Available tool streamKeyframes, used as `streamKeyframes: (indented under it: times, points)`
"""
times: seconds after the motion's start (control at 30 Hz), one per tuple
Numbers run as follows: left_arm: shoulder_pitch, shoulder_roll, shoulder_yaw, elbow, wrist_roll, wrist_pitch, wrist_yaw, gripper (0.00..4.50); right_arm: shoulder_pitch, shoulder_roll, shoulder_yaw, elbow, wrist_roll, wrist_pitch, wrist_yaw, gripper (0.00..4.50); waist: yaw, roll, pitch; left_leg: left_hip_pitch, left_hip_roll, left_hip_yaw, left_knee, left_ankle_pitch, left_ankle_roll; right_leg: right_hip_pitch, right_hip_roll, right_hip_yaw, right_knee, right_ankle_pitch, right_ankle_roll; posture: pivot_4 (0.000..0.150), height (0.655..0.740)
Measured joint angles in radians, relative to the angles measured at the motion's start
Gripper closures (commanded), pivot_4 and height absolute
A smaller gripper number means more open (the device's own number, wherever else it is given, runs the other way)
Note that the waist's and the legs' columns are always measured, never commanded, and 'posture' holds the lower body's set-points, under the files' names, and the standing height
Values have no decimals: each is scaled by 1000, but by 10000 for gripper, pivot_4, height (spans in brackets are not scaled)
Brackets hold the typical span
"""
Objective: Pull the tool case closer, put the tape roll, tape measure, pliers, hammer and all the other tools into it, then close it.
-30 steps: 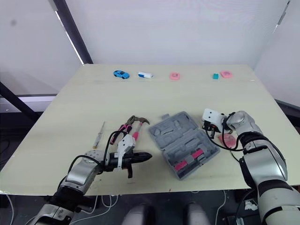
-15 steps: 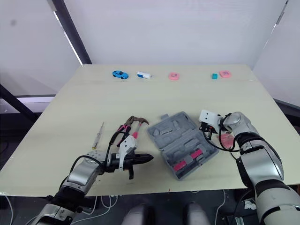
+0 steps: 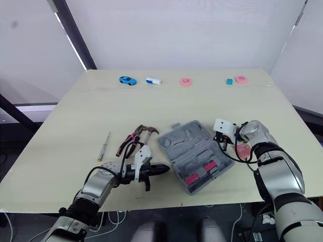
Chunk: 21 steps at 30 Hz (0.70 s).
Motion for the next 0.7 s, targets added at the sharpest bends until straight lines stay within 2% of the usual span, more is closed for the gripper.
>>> streamKeyframes:
  times: [0.7]
  points:
    - [-40, -28, 1, 78, 5, -36, -2, 44723, 10, -7, -4, -26, 17, 75, 200, 45000, 0, 0, 0, 0, 0, 0, 0, 0, 0, 0, 0, 0, 1, 0, 0, 1500, 7395]
